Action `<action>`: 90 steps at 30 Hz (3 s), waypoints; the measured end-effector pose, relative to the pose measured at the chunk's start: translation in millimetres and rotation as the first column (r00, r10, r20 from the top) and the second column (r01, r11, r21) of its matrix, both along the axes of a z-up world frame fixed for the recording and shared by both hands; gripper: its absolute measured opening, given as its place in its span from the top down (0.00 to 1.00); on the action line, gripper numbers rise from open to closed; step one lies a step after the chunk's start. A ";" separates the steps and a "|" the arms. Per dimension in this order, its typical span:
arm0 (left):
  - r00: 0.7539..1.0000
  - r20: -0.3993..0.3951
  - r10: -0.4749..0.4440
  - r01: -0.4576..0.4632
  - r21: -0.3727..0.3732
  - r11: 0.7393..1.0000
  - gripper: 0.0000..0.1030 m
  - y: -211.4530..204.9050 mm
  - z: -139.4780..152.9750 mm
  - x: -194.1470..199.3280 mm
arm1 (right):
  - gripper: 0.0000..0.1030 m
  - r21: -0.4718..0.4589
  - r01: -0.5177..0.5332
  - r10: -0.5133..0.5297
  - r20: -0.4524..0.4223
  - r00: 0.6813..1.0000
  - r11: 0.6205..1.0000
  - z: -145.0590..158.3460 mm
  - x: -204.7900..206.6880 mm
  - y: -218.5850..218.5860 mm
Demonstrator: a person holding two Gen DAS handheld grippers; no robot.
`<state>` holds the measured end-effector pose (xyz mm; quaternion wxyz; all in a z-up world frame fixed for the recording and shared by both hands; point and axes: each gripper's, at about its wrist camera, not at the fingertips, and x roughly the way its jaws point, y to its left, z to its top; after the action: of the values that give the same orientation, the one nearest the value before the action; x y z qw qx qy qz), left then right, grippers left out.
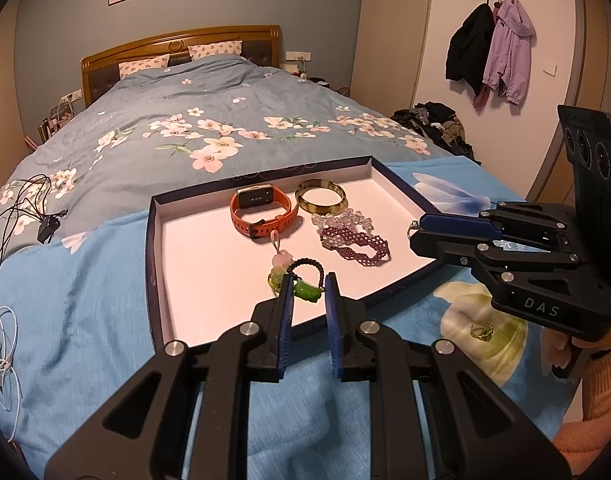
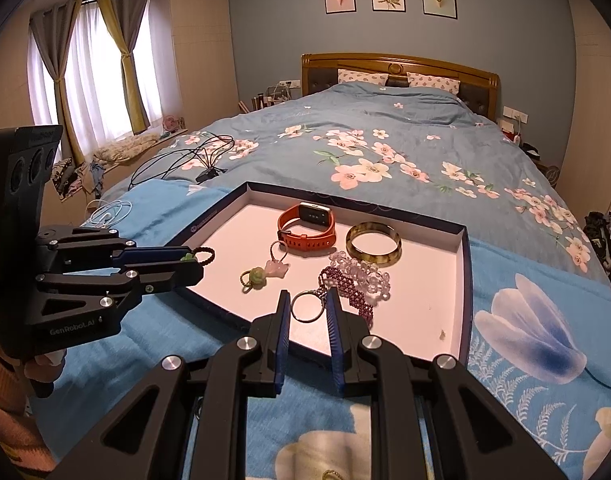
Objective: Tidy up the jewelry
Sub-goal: 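Carry both rings over the box and lower them inside with both tools, then open both tools to release the rings into the box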
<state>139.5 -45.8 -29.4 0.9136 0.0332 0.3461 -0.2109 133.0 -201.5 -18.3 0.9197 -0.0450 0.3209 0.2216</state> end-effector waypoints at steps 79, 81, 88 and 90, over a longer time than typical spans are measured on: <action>0.994 -0.106 0.033 -0.029 0.042 0.999 0.84 -17.0 -43.5 51.2 | 0.83 -0.044 0.059 -0.065 -0.146 0.987 0.997 -43.8 70.2 9.9; 0.994 -0.104 0.032 -0.028 0.043 0.999 0.84 -17.2 -43.1 51.1 | 0.83 -0.040 0.061 -0.066 -0.143 0.988 0.997 -42.7 69.4 9.0; 0.997 -0.069 0.024 -0.022 0.035 0.999 0.74 -18.6 -36.4 44.0 | 0.83 -0.023 0.064 -0.066 -0.133 0.989 0.998 -38.2 64.1 5.7; 0.998 -0.061 0.021 -0.019 0.031 0.999 0.70 -17.8 -33.4 41.4 | 0.82 -0.017 0.063 -0.065 -0.130 0.989 0.998 -36.2 61.2 4.4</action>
<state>180.9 -63.5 -62.8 0.9040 0.0373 0.3776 -0.1972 194.1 -197.1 -54.4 0.9031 -0.0262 0.3830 0.1924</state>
